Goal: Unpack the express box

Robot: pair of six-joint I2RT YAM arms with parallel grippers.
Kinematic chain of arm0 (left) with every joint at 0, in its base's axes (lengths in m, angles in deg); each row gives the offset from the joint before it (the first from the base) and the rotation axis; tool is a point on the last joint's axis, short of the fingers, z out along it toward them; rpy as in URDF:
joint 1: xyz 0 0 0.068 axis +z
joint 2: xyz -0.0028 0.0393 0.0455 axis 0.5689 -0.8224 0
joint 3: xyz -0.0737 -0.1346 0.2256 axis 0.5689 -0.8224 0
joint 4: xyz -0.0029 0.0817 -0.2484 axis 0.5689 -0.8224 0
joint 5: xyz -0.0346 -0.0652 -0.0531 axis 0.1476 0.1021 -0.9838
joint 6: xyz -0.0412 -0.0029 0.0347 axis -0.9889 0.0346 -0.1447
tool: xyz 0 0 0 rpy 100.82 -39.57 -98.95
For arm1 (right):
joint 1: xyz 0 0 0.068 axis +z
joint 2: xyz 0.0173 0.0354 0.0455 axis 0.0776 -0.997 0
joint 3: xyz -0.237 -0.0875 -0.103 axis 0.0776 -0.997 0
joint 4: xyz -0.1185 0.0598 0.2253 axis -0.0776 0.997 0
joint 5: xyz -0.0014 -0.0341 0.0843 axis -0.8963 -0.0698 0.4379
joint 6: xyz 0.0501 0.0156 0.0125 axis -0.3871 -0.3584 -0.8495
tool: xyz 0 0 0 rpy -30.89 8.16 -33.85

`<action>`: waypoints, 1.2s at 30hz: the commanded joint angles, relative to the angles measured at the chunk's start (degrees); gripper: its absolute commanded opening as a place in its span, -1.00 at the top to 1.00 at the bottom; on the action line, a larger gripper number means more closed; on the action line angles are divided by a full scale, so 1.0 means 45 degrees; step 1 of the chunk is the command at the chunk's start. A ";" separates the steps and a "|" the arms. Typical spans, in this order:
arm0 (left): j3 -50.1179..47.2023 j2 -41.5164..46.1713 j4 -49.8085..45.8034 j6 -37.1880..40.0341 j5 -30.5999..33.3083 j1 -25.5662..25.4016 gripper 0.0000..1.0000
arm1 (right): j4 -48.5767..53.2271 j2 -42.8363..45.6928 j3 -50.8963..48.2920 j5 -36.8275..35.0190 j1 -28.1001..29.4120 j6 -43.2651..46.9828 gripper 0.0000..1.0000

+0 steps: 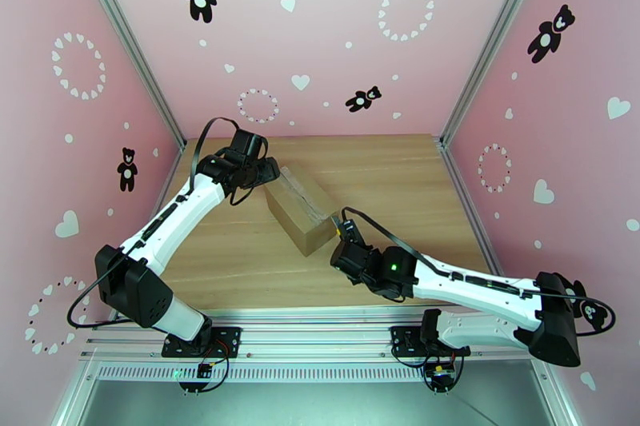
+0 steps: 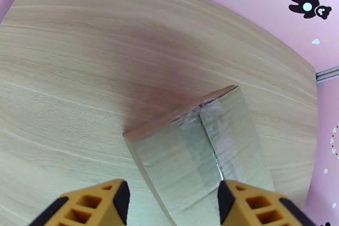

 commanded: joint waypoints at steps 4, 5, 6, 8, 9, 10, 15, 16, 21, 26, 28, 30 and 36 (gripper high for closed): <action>0.0031 -0.0071 0.0140 -0.0142 -0.0180 0.0018 -0.23 | 0.0054 -0.0065 0.0495 -0.0260 0.0096 0.0025 1.00; 0.0032 -0.0073 0.0142 -0.0142 -0.0181 0.0018 -0.23 | 0.0057 -0.0098 0.0517 -0.0256 0.0095 0.0047 1.00; 0.0022 -0.0061 0.0141 -0.0142 -0.0182 0.0018 -0.23 | 0.0074 -0.0125 0.0515 -0.0254 0.0093 0.0048 1.00; 0.0021 -0.0065 0.0137 -0.0123 -0.0191 0.0016 -0.23 | 0.0048 -0.0182 0.0515 -0.0229 0.0086 0.0039 1.00; 0.0039 -0.0056 0.0147 -0.0134 -0.0182 0.0018 -0.23 | 0.0057 -0.0198 0.0515 -0.0220 0.0094 0.0048 1.00; 0.0032 -0.0062 0.0137 -0.0123 -0.0190 0.0028 -0.23 | 0.0035 -0.0208 0.0515 -0.0202 0.0086 0.0043 1.00; 0.0021 -0.0044 0.0142 -0.0122 -0.0181 0.0013 -0.23 | 0.0034 -0.0286 0.0541 -0.0162 0.0095 0.0065 1.00; 0.0023 -0.0048 0.0142 -0.0123 -0.0178 0.0018 -0.23 | 0.0057 -0.0322 0.0539 -0.0147 0.0090 0.0065 1.00; 0.0003 -0.0054 0.0139 -0.0123 -0.0174 0.0020 -0.23 | 0.0048 -0.0320 0.0557 -0.0176 0.0085 0.0065 1.00; 0.0004 -0.0053 0.0141 -0.0142 -0.0179 0.0023 -0.23 | 0.0007 -0.0337 0.0598 -0.0101 0.0114 0.0087 1.00; 0.0004 -0.0037 0.0135 -0.0142 -0.0180 0.0022 -0.23 | 0.0006 -0.0344 0.0588 -0.0117 0.0113 0.0086 1.00; 0.0014 -0.0053 0.0142 -0.0142 -0.0190 0.0018 -0.23 | 0.0025 -0.0343 0.0593 -0.0118 0.0139 0.0075 1.00; 0.0052 -0.0067 0.0141 -0.0142 -0.0200 0.0024 -0.23 | 0.0034 -0.0420 0.0632 -0.0186 0.0232 0.0078 1.00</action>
